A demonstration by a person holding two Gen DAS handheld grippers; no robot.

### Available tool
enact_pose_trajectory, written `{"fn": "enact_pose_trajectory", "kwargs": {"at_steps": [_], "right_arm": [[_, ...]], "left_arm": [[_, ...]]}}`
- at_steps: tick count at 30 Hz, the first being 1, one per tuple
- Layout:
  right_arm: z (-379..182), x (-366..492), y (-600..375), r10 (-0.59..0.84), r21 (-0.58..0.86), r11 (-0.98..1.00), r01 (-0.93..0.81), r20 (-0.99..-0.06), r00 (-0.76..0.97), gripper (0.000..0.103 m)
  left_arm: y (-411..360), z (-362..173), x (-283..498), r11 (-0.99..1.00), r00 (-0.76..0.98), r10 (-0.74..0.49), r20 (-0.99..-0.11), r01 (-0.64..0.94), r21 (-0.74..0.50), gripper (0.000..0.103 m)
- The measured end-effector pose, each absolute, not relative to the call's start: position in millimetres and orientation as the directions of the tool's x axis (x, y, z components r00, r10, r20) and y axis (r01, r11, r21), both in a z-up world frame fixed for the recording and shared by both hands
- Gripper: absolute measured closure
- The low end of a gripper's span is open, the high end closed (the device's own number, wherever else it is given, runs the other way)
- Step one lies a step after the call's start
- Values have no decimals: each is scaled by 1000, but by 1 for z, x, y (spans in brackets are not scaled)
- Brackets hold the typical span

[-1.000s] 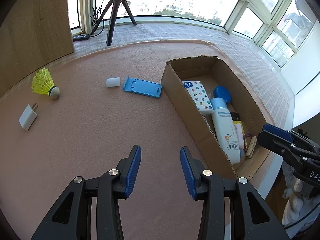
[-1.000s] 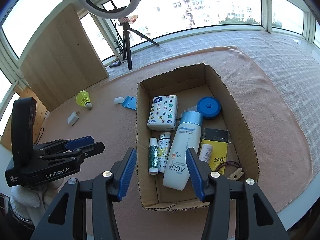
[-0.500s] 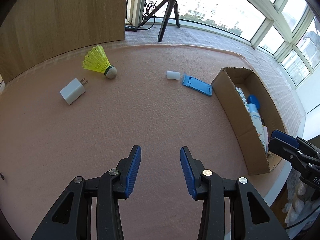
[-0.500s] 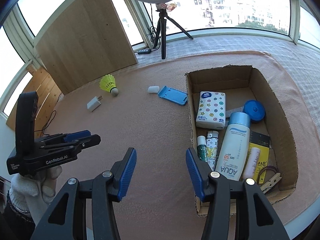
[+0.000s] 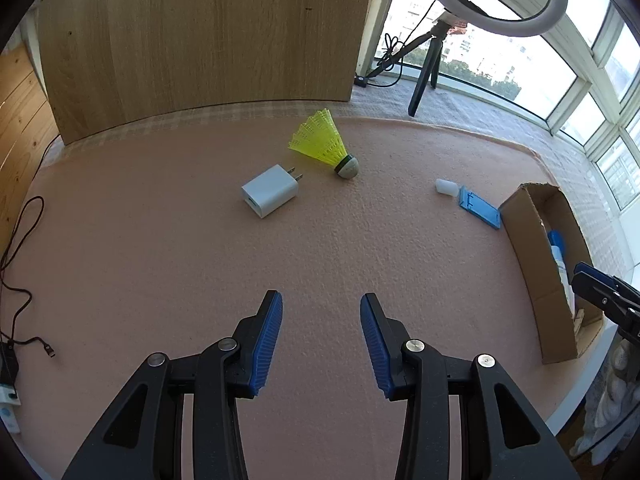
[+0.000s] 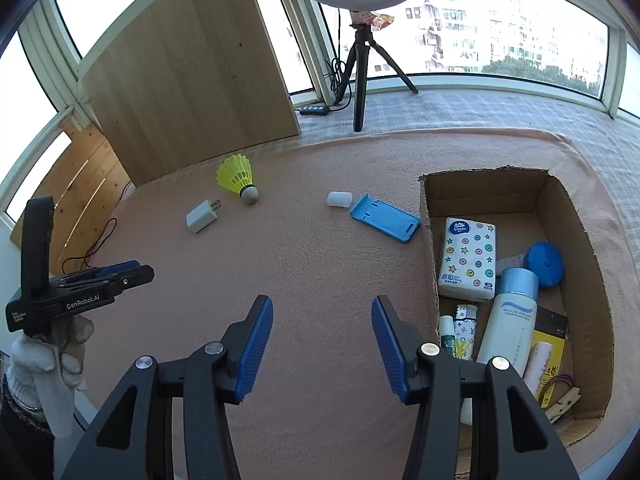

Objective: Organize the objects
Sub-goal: 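Move both tools away from the box toward the white cup and blue phone stand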

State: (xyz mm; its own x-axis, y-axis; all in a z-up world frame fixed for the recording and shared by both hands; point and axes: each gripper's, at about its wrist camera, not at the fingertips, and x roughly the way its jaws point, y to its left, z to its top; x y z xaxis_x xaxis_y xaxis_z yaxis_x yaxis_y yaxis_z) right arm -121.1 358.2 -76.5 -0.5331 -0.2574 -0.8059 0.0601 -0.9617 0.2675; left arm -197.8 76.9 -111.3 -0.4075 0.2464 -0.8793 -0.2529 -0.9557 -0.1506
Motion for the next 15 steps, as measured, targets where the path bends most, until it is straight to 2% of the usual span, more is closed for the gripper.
{"fn": "enact_pose_trajectory", "kwargs": {"at_steps": [15], "right_arm": [[-81,-209,349,-318,334,-941,53,-823,-471,56]], "left_arm": [[59,-123,-250,-960,-400,242,-884,-228,-160,59]]}}
